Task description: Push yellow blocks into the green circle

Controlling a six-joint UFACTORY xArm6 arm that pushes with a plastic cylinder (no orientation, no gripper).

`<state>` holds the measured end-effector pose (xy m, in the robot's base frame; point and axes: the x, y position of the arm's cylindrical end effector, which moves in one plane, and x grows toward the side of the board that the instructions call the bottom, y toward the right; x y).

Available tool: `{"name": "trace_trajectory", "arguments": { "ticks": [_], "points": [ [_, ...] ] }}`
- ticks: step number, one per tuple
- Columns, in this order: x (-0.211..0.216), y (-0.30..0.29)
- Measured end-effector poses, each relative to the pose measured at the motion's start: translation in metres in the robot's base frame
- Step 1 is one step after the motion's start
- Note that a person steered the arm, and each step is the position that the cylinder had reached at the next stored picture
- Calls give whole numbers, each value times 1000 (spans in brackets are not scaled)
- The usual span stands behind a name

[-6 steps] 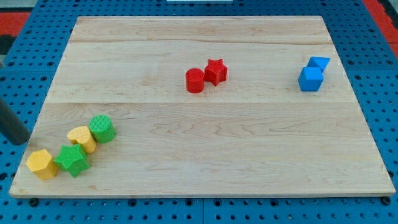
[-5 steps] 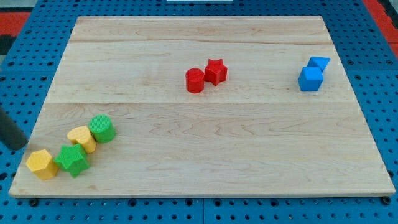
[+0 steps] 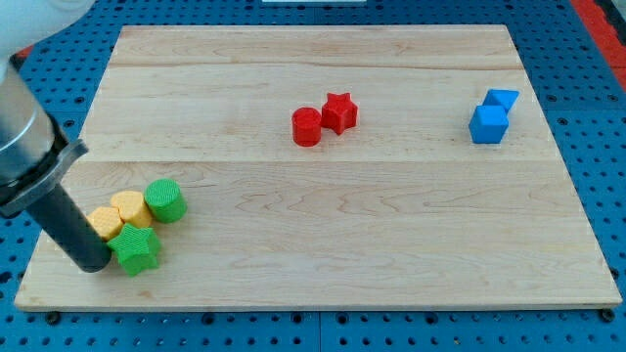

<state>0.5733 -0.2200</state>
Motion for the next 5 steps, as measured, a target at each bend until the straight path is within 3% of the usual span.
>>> {"name": "trace_trajectory", "arguments": {
  "ticks": [2, 5],
  "points": [
    [-8, -48],
    [-53, 67]
  ]
}}
